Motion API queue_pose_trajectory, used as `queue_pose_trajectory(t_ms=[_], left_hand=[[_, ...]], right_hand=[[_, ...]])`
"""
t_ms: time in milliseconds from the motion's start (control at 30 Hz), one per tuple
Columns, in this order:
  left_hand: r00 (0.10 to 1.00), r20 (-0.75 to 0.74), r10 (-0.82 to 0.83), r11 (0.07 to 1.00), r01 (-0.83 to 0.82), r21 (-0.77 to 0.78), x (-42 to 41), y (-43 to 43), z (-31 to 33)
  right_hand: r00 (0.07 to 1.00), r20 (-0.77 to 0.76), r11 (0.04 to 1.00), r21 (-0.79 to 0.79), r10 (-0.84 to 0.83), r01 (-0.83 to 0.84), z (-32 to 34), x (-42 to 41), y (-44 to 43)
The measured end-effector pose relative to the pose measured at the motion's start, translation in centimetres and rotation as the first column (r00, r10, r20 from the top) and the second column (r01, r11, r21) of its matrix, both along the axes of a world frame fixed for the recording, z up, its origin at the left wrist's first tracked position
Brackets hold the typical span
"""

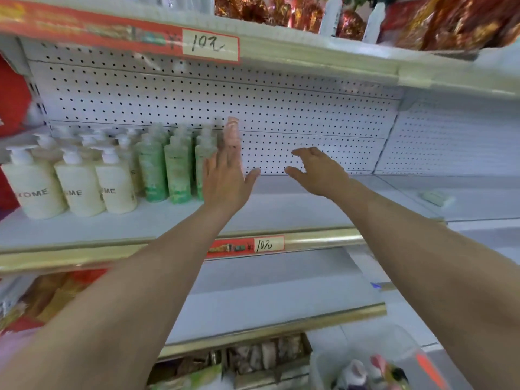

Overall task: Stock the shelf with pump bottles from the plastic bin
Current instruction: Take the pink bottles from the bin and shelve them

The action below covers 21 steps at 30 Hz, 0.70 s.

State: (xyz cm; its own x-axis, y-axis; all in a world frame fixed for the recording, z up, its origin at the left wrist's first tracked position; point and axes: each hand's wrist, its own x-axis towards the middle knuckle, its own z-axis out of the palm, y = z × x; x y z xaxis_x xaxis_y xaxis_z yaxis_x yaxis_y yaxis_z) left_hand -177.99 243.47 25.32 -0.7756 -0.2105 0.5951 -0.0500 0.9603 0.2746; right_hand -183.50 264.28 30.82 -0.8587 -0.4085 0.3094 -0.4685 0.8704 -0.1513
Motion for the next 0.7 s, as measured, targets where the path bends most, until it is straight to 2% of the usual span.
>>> queue_pose_trajectory(t_ms=[200, 433, 600, 700], left_hand=[[0.991, 0.130, -0.038, 0.998, 0.033, 0.046, 2.9, 7.2, -0.1], [0.965, 0.246, -0.095, 0.995, 0.089, 0.033, 3.6, 15.5, -2.7], [0.930, 0.344, -0.129, 0.990, 0.097, 0.107, 3.0, 22.7, -7.0], [0.888, 0.437, -0.145, 0.974, 0.050, 0.222, 3.2, 27.0, -11.0]], right_hand=[[0.992, 0.078, 0.995, 0.004, -0.095, 0.095, -1.0, 5.1, 6.9], [0.974, 0.169, 0.987, -0.036, -0.151, 0.159, -4.2, 6.9, 15.5], [0.952, 0.261, 0.983, -0.047, -0.160, 0.178, -9.2, 5.8, 22.6], [0.927, 0.343, 0.985, -0.024, -0.154, 0.173, -12.9, 4.6, 26.8]])
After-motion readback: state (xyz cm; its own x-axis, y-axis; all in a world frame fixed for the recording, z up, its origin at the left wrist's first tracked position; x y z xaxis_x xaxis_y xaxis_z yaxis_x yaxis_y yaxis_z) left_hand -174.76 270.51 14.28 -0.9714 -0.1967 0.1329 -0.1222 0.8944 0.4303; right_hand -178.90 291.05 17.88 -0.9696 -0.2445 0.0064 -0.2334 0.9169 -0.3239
